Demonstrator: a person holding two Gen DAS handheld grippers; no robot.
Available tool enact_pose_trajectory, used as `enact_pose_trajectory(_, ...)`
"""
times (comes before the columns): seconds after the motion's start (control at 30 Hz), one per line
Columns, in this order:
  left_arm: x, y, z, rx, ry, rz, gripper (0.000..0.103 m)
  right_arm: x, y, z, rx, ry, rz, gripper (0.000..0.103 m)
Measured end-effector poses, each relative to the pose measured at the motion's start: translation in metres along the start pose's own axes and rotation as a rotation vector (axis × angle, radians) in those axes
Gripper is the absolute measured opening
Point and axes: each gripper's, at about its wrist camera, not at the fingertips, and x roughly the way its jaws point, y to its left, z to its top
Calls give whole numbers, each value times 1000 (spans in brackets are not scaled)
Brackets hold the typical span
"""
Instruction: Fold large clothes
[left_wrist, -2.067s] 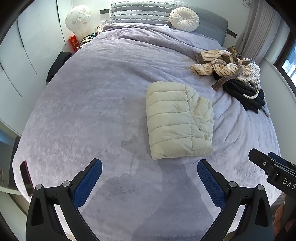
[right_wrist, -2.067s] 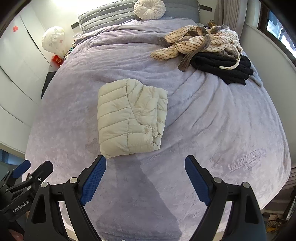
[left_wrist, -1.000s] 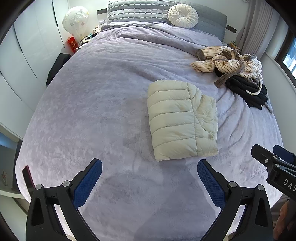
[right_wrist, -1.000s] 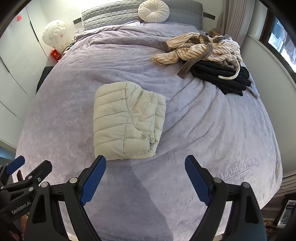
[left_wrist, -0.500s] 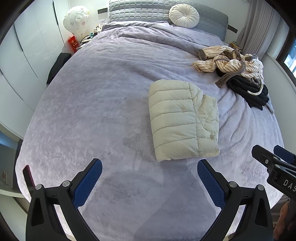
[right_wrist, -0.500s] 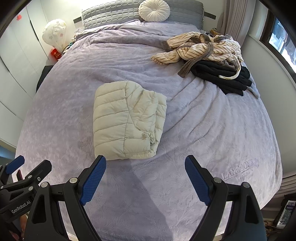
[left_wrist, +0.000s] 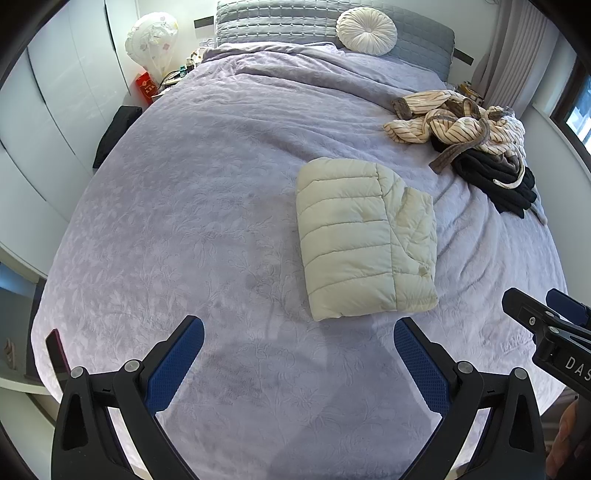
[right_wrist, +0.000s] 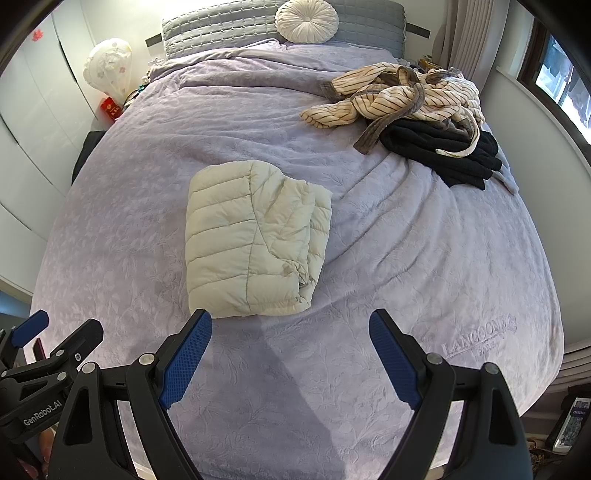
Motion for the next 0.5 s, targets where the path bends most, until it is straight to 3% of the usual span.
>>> enact_pose_trajectory(0.5, 0, 0, -1, 2, -2, -1, 103, 0, 2, 0, 2, 1, 0, 89)
